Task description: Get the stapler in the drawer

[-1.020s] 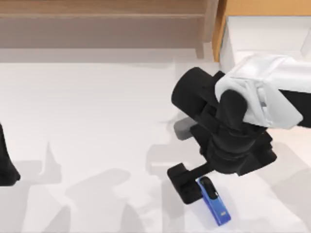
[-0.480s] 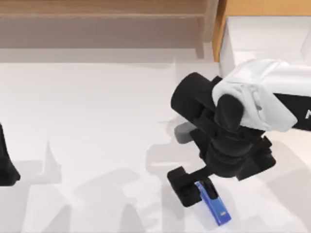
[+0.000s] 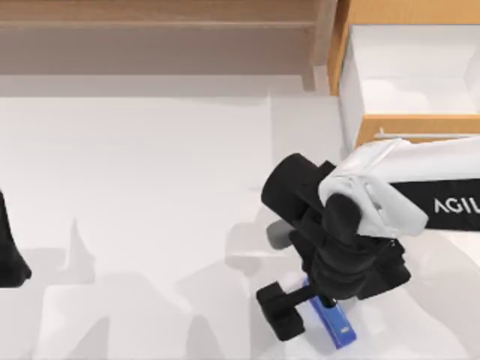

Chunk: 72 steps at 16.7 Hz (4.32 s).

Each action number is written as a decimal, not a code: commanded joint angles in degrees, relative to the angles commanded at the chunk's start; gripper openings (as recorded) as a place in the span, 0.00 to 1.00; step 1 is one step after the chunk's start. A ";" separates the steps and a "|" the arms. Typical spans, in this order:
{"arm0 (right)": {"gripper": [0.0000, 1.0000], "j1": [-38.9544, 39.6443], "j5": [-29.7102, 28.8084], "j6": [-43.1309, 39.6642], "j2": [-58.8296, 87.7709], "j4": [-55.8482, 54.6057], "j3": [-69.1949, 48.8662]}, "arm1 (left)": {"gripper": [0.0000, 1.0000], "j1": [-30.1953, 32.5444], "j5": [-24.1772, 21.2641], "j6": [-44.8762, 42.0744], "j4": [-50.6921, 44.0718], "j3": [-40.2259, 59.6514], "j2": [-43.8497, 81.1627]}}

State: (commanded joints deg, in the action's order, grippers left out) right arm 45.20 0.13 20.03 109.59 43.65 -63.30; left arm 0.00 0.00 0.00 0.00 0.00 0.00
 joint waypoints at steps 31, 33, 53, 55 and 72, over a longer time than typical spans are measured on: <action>0.00 -0.04 -0.22 -0.14 -2.03 4.10 -2.10 | 1.00 0.00 0.00 0.00 0.00 0.00 0.00; 0.00 -0.05 -0.21 -0.16 -2.79 5.92 -2.87 | 1.00 0.00 0.00 0.00 0.00 0.00 0.00; 0.00 -23.85 -1.84 -9.85 6.62 18.20 -47.97 | 1.00 0.00 0.00 0.00 0.00 0.00 0.00; 0.00 -29.59 -2.89 -10.94 11.79 21.61 -53.44 | 1.00 0.00 0.00 0.00 0.00 0.00 0.00; 0.00 -37.15 -1.95 -10.59 31.66 30.37 -62.19 | 1.00 0.00 0.00 0.00 0.00 0.00 0.00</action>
State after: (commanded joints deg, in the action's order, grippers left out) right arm 8.05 -1.82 9.44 141.25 74.03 -125.50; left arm 0.00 0.00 0.00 0.00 0.00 0.00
